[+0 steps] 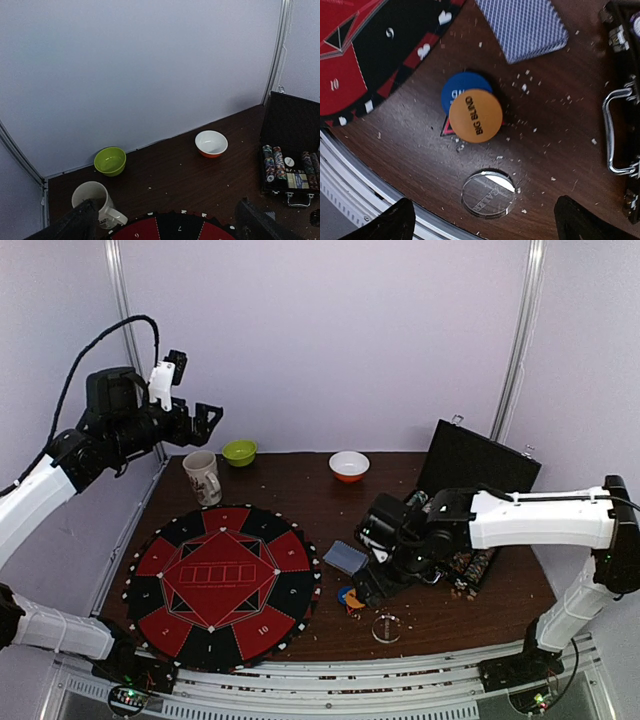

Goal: Distribute texas hold em gaming equipment
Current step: Pick up the dealer button from the center of the board.

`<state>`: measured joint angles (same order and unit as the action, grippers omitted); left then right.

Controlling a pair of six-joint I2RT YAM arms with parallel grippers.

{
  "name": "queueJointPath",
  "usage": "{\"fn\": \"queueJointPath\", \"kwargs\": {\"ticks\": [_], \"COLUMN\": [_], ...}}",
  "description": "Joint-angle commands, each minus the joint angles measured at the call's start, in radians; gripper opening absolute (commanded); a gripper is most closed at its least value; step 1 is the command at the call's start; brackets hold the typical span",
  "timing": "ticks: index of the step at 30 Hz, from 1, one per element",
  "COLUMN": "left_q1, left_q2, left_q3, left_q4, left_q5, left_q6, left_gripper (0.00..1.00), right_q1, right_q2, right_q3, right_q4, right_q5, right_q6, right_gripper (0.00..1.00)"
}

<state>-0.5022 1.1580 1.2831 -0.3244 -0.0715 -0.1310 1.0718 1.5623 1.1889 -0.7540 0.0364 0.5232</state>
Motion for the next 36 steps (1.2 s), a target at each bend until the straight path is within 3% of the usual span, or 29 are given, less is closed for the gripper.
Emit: {"fn": "queueJointPath", "kwargs": {"ticks": [1, 13, 20, 25, 30, 33, 36], "left_q1": [-0.025, -0.026, -0.026, -0.027, -0.027, -0.026, -0.026], "left_q2": [-0.009, -0.026, -0.010, -0.003, 0.000, 0.001, 0.005], "left_q3": [-0.039, -0.096, -0.084, -0.083, -0.091, -0.098, -0.112], "left_q4": [-0.078, -0.077, -0.076, -0.077, -0.077, -0.076, -0.076], "left_q5": [0.073, 0.079, 0.076, 0.079, 0.085, 0.089, 0.105], "left_q6": [-0.042, -0.057, -0.050, -0.044, -0.044, -0.046, -0.056], "left_gripper": [0.98, 0.98, 0.98, 0.98, 0.98, 0.98, 0.98], "right_q1": [0.070, 0.086, 0.101, 0.100, 0.100, 0.102, 0.113], "right_q2": [0.078, 0.146, 0.194, 0.201, 0.204, 0.192, 0.168], "right_q3": [-0.048, -0.162, -0.153, -0.157, -0.150, -0.125, -0.084], "right_q4": [-0.076, 0.006, 0.022, 0.042, 0.022, 0.002, -0.017], "right_q5": [-0.036, -0.125, -0.101, -0.090, -0.075, -0.063, -0.029], "right_q6": [0.097, 0.127, 0.127, 0.125, 0.117, 0.103, 0.068], "right_gripper": [1.00, 1.00, 0.93, 0.79, 0.57, 0.48, 0.47]}}
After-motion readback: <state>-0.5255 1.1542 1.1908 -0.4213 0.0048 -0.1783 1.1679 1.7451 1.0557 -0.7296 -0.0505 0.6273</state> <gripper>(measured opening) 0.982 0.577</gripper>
